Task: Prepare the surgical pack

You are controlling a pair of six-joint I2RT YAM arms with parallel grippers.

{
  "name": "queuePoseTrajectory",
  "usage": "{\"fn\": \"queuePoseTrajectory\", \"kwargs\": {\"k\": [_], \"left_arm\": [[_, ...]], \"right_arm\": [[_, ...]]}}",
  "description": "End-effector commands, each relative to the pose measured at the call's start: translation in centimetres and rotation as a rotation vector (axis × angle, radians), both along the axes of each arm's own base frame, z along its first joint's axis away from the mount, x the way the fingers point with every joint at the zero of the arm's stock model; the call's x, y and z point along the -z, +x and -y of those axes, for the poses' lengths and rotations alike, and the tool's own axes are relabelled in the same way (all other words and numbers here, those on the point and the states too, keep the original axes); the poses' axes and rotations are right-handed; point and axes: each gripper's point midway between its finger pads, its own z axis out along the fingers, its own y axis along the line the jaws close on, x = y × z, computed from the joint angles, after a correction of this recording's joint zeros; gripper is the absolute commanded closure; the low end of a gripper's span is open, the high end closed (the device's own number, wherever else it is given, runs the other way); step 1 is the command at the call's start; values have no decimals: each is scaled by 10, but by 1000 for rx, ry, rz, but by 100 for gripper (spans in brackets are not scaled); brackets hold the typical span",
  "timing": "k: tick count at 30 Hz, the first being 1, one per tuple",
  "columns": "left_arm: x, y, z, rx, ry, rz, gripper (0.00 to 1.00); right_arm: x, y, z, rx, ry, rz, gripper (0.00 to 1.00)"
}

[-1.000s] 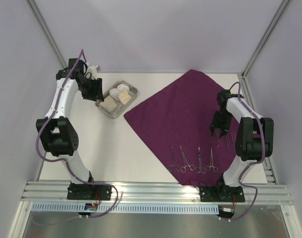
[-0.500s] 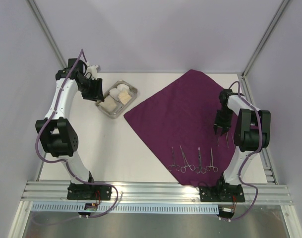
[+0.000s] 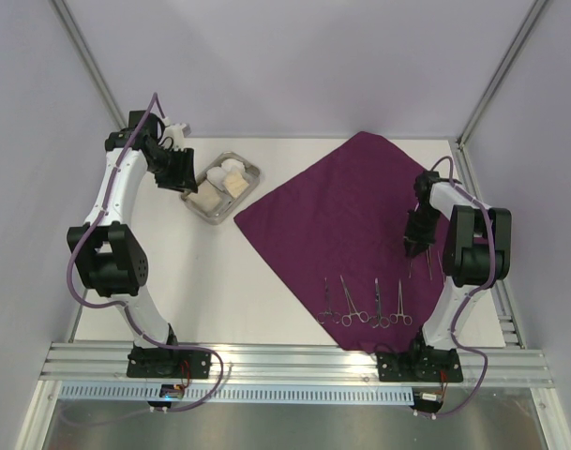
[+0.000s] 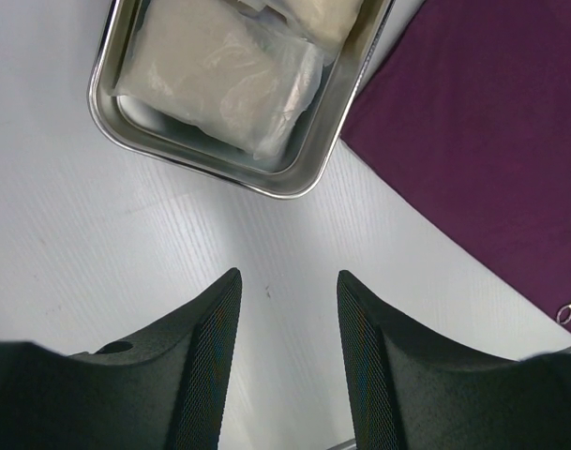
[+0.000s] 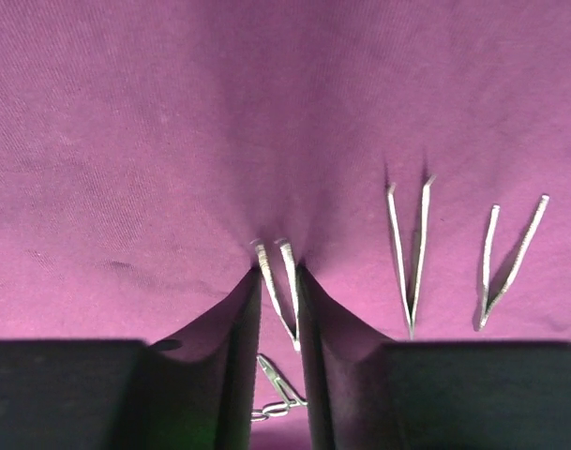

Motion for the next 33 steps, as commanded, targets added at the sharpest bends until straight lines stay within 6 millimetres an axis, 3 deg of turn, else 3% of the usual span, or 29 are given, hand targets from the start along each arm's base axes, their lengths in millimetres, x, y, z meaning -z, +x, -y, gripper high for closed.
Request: {"fn": "queuePoseTrajectory", "kwargs": {"k": [1,8,10,13,16,20,25,26,27,29,30,31,33], "left_arm": [[-14,2,4,27,-9,38,46],[-14,1,4,35,-8,36,46],[-15,0,6,41,-14,33,47],[-19,-4,13,87,-19,30,51],[-28,-8,23,163,2,45,55],[-53,-8,62,325,31,122,60],[-69,-4,114,511,33,225,59],[-75,-2,125,541,17,252,58],[-80,-7,140,584,-66,258,57],[-91,-9,158,603,-181,250,56],[-93,-15,164,613,-233,222,56],[-102,-19,175,636,-313,210,56],[-108,-26,183,651,-375,191,55]], "right_arm": [[1,6,-3,-7,27,40,79],[1,5,-4,2,29,33,100],[-2,6,-5,11,30,42,100],[-18,12,-4,44,19,84,100],[-48,25,-9,140,35,189,100],[-90,54,-41,268,124,388,100],[-139,88,-112,364,215,622,100],[-154,104,-129,384,273,697,99],[-172,112,-156,331,328,752,100],[-200,134,-188,237,420,860,99],[-212,136,-208,149,435,900,99],[-236,140,-227,83,501,944,100],[-246,139,-248,22,507,950,99]]}}
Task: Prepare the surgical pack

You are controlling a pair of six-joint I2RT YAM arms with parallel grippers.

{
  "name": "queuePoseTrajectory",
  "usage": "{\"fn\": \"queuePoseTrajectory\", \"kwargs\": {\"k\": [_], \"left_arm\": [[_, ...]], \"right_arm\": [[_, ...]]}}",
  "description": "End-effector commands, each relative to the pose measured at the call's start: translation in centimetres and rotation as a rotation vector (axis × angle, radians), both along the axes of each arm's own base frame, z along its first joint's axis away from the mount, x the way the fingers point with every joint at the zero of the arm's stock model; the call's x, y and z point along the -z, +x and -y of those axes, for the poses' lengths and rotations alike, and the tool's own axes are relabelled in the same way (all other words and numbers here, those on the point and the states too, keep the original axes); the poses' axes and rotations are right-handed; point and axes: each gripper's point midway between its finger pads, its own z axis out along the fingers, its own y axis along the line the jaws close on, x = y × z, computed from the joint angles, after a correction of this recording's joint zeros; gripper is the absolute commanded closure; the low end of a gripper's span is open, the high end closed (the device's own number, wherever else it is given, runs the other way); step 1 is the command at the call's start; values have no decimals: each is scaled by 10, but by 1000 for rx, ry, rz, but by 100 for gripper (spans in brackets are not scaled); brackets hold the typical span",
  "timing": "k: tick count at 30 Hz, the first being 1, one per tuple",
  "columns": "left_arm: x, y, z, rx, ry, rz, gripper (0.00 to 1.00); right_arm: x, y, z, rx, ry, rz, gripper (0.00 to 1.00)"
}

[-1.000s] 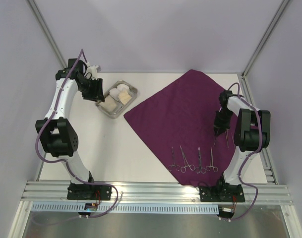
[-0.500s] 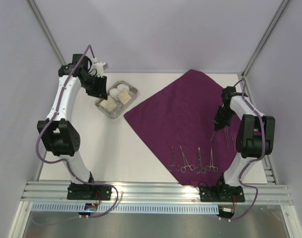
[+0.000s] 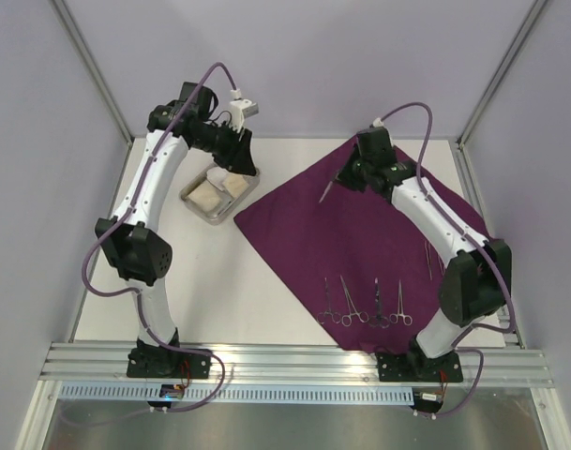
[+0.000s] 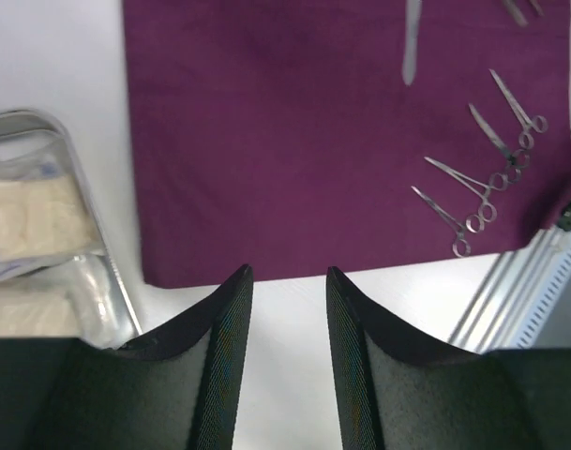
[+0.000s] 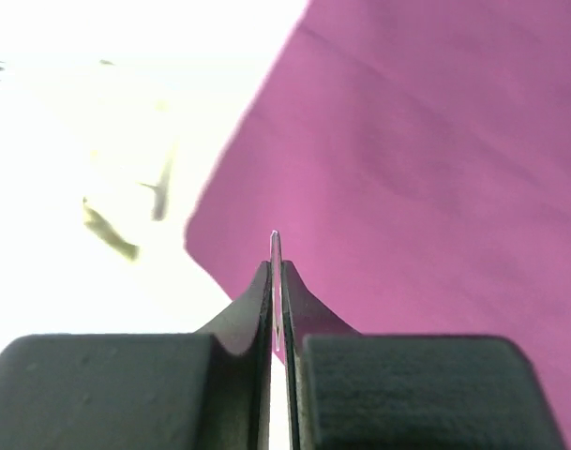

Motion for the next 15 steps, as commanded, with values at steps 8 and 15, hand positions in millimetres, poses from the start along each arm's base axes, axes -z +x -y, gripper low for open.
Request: {"fn": "queuePoseTrajectory", "kwargs": {"k": [8,15], "left_arm": [[-29,-12,28,97,78,230,39],[-49,38,21,171,286,675,39]], "right_arm": [[-68,17,-48,233,238,79,100],[-57,33,-63,330,322,-26,100]]}}
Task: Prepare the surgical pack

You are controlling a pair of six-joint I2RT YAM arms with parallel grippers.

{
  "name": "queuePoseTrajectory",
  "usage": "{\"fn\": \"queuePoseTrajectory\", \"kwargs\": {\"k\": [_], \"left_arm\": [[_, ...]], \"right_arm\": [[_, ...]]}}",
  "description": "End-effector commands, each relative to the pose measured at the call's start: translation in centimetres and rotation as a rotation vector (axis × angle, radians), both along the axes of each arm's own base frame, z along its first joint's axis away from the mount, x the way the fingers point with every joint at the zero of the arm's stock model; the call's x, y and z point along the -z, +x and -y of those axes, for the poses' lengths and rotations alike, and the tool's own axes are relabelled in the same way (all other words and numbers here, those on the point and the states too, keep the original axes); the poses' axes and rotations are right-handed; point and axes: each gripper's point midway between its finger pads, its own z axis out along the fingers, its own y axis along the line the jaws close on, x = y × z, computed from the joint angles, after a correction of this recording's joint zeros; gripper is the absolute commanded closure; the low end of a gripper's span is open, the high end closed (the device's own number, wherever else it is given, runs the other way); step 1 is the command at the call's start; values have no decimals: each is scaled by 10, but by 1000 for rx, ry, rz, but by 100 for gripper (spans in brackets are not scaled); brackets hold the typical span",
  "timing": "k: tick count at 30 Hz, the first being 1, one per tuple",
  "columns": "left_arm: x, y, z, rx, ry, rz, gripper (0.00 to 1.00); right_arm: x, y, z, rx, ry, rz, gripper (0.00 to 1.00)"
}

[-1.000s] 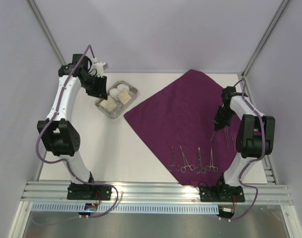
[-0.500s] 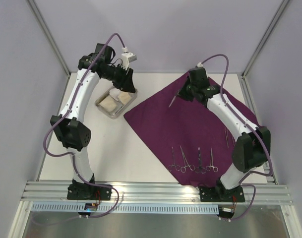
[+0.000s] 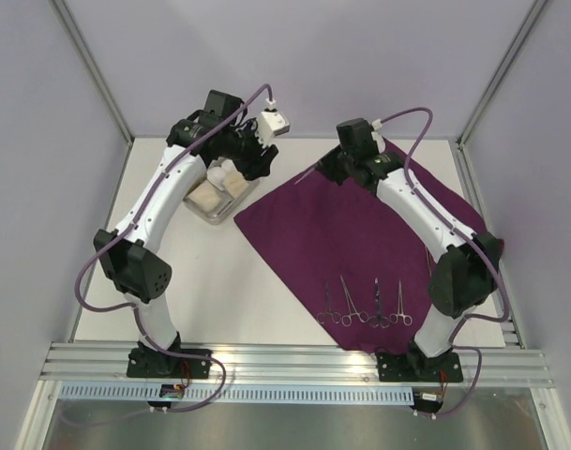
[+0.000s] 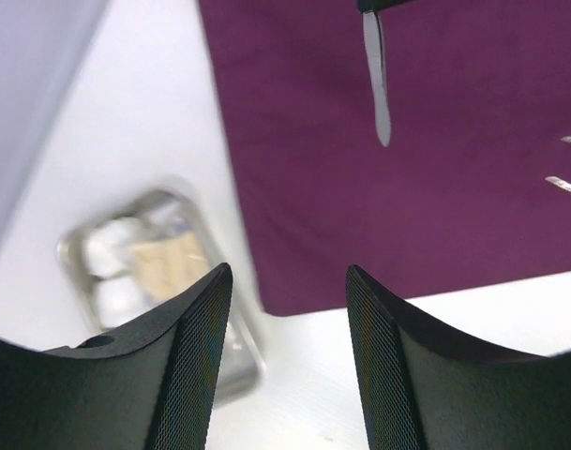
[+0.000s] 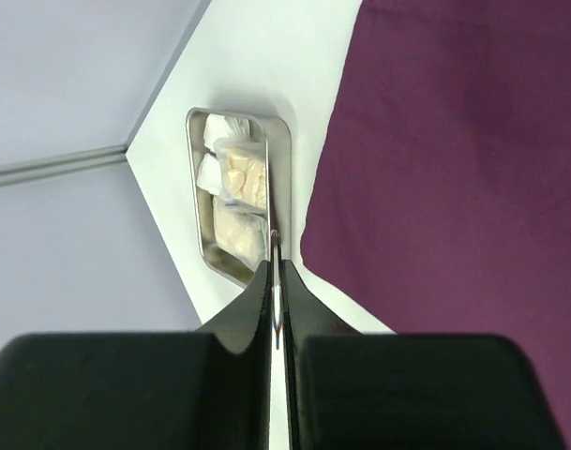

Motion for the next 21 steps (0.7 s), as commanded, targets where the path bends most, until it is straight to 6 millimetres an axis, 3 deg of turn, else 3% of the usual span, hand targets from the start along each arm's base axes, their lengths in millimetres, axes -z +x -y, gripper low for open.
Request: {"fn": "queuePoseTrajectory", "kwargs": {"k": [1,5,6,7,9,11,12,14,15,19,21], "left_arm": [[-54,41,-10,66,75,421,40],[-74,31,2,274,91,639,40],[-59,28,3,338,124,663,40],[-56,25,6,380,131,697,39],[-35,-3,19,486,142,706,38],[-40,-19,22,475,166,759,38],[-19,-35,33,506,167,730,37],[-28,-37,39,444,151,792,37],[-18,-41,47,448,148,783,37],[-21,-18,52,322,135,766,37],[-10,-6,53,313,177,757,37]], "right_arm": [[-9,15,-5,109,82,-36,100],[-8,21,-8,147,118,-63,100],[-7,21,-9,150,126,-69,100],[-7,22,-10,154,132,-73,100],[-6,23,-14,151,155,-83,100],[-6,24,-20,131,178,-81,99],[-8,25,-26,108,200,-78,100],[-9,21,-30,90,212,-84,100],[-9,18,-32,83,222,-88,100],[-6,9,-29,71,218,-99,99],[-3,1,-36,43,249,-122,100]]}}
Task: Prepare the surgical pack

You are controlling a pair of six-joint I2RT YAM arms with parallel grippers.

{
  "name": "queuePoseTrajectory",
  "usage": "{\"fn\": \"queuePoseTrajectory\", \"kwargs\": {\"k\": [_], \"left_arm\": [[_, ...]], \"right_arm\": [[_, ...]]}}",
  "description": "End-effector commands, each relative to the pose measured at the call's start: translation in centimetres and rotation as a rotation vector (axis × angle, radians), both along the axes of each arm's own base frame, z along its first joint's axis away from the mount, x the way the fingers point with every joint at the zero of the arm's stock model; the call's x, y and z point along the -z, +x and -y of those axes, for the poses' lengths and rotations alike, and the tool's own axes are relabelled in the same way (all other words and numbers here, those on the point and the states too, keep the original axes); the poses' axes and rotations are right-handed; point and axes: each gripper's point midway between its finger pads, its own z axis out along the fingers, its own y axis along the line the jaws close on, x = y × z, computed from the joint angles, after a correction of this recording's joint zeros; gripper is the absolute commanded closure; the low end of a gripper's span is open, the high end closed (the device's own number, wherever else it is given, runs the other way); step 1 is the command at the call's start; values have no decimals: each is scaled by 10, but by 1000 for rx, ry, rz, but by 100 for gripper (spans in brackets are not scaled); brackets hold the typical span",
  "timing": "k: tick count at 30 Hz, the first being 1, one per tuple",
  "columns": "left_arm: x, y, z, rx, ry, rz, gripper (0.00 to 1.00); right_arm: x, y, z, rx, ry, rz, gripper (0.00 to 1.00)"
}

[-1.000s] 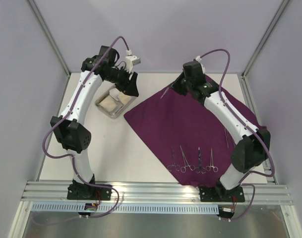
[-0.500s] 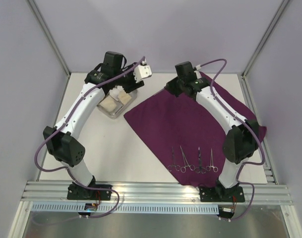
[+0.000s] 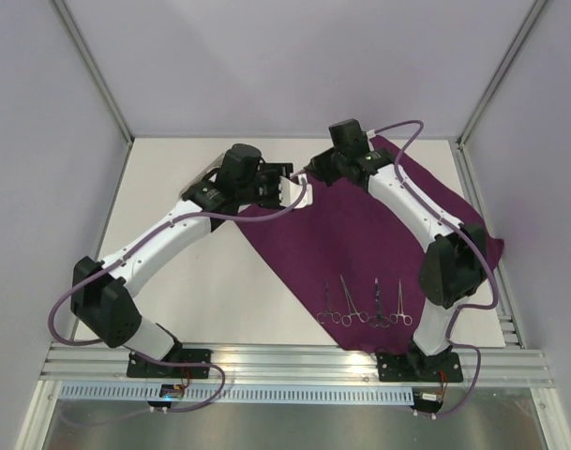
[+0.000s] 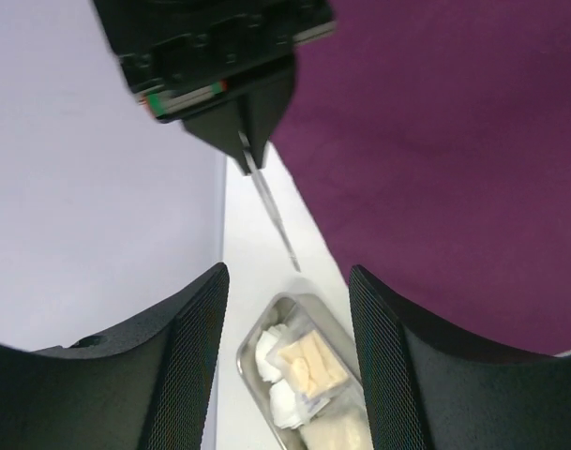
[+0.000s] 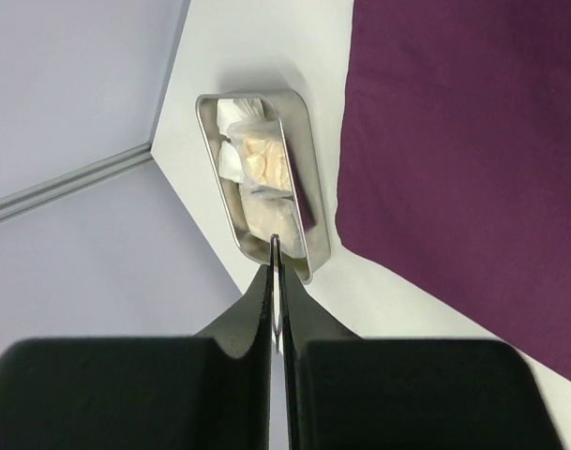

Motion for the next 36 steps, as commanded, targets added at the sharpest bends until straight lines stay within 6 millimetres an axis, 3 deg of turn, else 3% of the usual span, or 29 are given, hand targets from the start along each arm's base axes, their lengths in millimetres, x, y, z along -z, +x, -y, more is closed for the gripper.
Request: {"fn": "queuePoseTrajectory", "kwargs": {"k": [1,5,14,15,17,25,30,36], "left_arm": [[-23,34,3,-78,-47,104,37],[0,44,10,-67,-15,88,37],[6,48,21,-77,-48,7,40],[3,58,22,-123,-57,-5,48],[0,63,22,-136,-55,4,51],[10,62,22,-109,-14,5,57],[10,64,21,-104,3,26,70],[16,65,18,-113,27,24,75]], "right_arm": [[-20,-12,-13,-31,99,22,99],[-15,-19,-20,-60,104,-2,100],[-27,-23,-21,-72,129,22,99],[-24,-25,-22,-76,132,15,99],[-25,-26,-22,-79,134,17,100],[-26,-25,-26,-89,154,18,100],[-23,-26,-28,-89,166,7,100],[-24,-26,-31,-93,183,3,100]]}}
